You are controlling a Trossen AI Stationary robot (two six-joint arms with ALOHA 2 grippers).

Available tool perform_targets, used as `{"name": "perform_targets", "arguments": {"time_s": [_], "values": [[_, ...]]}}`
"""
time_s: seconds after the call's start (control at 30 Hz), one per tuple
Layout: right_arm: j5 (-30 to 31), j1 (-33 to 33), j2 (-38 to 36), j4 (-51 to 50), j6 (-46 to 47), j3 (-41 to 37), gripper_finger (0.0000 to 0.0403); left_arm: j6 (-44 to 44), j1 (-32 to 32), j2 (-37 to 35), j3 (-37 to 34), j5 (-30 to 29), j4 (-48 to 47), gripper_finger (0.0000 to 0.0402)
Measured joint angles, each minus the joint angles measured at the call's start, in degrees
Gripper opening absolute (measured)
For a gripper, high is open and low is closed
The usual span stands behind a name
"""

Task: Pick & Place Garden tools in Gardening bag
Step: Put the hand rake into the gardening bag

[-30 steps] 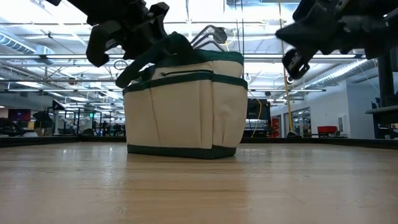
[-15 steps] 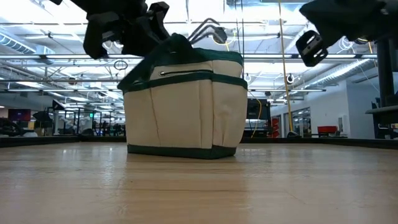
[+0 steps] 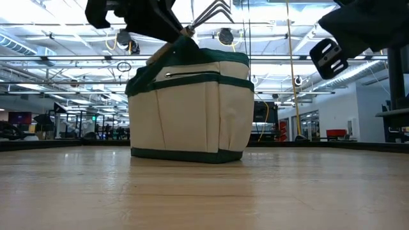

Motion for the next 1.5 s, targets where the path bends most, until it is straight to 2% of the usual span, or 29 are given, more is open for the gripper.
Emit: {"name": "perform_targets", "arguments": {"time_s": [0.27, 0.37, 0.63, 0.83, 1.27, 1.5], "values": [[0.0, -0.1, 0.4, 1.3, -1.0, 0.0, 0.0000, -5.1, 0.0, 0.0, 0.1, -0.2, -7.8, 0.0071], [0.0, -0.1, 0.4, 1.4, -1.0, 0.0, 0.0000, -5.3, 0.2, 0.0, 0.1, -0.3, -7.9, 0.0071], [3.0, -0.1, 0.4, 1.4, -1.5, 0.0, 0.0000, 5.0, 2.2, 0.0, 0.1, -1.7, 0.1, 0.0072], [3.0, -0.1, 0.4, 1.5, -1.5, 0.0, 0.0000, 5.7, 6.0, 1.6, 0.1, 4.2, -1.2, 0.0075], [3.0, -0.1, 0.4, 1.5, -1.5, 0.0, 0.0000, 5.2, 8.1, 4.3, 0.1, 5.1, -6.9, 0.0078], [3.0, -0.1, 0.4, 1.5, -2.5, 0.0, 0.0000, 5.8, 10.2, 4.3, 0.0, 13.5, -8.9, 0.0078]]}}
